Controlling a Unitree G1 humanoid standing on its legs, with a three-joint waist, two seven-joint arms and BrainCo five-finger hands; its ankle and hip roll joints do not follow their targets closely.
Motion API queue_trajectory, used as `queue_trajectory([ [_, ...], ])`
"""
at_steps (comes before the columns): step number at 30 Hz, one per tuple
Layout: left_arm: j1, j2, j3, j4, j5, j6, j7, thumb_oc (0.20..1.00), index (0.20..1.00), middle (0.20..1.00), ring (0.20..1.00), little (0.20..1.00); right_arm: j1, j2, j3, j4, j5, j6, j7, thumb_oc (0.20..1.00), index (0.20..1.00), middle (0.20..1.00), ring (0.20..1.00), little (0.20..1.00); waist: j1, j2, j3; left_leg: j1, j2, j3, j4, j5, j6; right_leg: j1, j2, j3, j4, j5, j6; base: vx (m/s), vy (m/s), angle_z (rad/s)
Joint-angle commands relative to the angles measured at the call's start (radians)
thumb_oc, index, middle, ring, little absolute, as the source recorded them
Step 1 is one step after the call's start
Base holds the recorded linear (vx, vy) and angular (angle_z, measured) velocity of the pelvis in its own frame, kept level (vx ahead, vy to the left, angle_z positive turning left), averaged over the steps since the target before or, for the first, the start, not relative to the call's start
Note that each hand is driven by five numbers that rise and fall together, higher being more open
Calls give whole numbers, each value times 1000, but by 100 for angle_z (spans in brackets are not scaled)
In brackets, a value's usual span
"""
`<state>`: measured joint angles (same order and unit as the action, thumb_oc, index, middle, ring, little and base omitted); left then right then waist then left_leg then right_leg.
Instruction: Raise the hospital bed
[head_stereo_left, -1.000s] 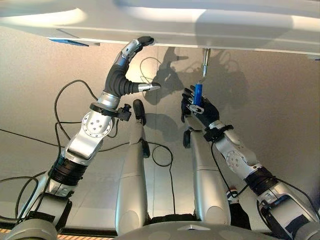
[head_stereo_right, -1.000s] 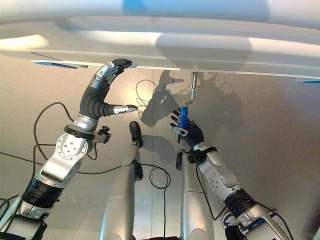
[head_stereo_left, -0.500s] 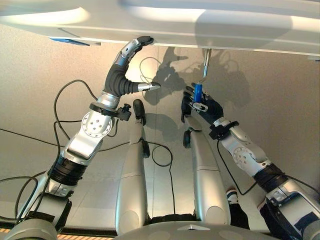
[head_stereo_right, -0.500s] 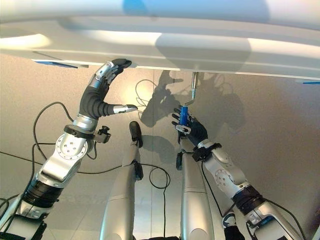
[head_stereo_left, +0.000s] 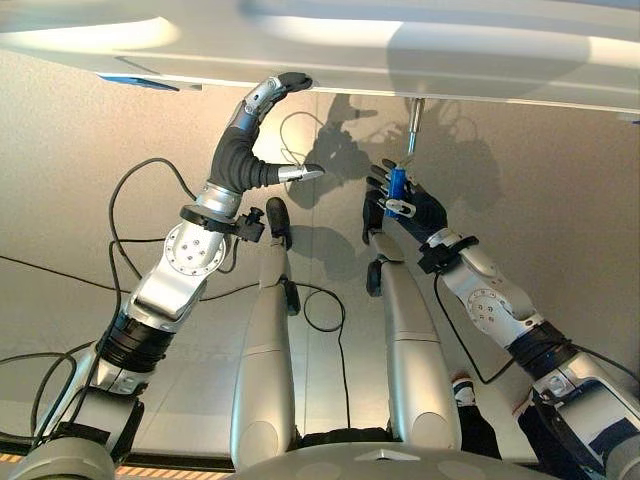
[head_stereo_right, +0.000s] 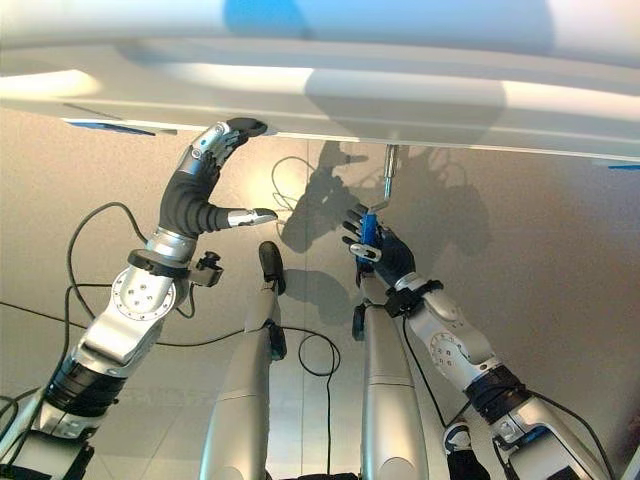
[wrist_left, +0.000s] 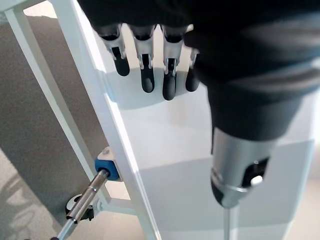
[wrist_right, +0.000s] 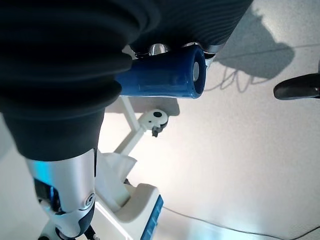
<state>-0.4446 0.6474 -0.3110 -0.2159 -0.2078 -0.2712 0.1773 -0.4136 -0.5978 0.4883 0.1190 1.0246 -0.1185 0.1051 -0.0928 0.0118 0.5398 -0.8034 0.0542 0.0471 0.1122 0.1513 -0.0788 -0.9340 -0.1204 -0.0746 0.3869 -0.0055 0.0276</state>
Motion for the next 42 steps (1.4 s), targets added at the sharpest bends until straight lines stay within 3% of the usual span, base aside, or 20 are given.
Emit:
queue_trajectory([
  [1,-12,15,-20,-132,32,-44,7,1000,1000,1000,1000,1000,-22,-16,37,-107,29,-4,42,1000,1000,1000,1000,1000,1,-24,-20,-19,-26,-14,125,-103,7,75,-24,-2,-174,118,130,0,0,0],
  [19,-36,-20,-36,-123,18,-35,21,1000,1000,1000,1000,1000,-159,103,108,-30,45,-4,8,1000,1000,1000,1000,1000,16,-10,-20,-15,-27,-11,125,-105,9,77,-23,-2,-173,120,129,0,0,0],
  [20,-38,-26,-39,-123,10,-36,21,1000,1000,1000,1000,1000,-164,109,111,-26,43,-4,3,859,859,859,859,859,17,-10,-20,-17,-27,-12,128,-106,9,75,-24,-2,-171,120,129,0,0,0],
  [21,-39,-34,-41,-123,-4,-38,19,1000,1000,1000,1000,1000,-169,115,111,-21,44,-5,2,526,526,526,526,526,17,-10,-20,-18,-27,-12,129,-106,9,74,-25,-2,-171,120,129,0,0,0],
  [22,-39,-34,-41,-123,-4,-38,19,1000,1000,1000,1000,1000,-169,115,111,-21,44,-5,2,435,435,435,435,435,17,-10,-20,-18,-27,-12,129,-106,9,74,-25,-2,-171,120,129,0,0,0],
  [23,-44,-52,-46,-119,-46,-42,14,1000,1000,1000,1000,1000,-184,132,112,3,35,-8,-11,200,200,200,200,200,18,-7,-20,-21,-27,-11,133,-108,10,73,-25,1,-169,119,128,0,0,0],
  [42,-31,-67,-36,-119,-87,-47,6,1000,1000,1000,1000,1000,-163,119,68,-79,-4,-34,-3,200,200,200,200,200,18,-7,-20,-22,-30,-15,135,-108,14,72,-26,-1,-164,116,128,0,0,0],
])
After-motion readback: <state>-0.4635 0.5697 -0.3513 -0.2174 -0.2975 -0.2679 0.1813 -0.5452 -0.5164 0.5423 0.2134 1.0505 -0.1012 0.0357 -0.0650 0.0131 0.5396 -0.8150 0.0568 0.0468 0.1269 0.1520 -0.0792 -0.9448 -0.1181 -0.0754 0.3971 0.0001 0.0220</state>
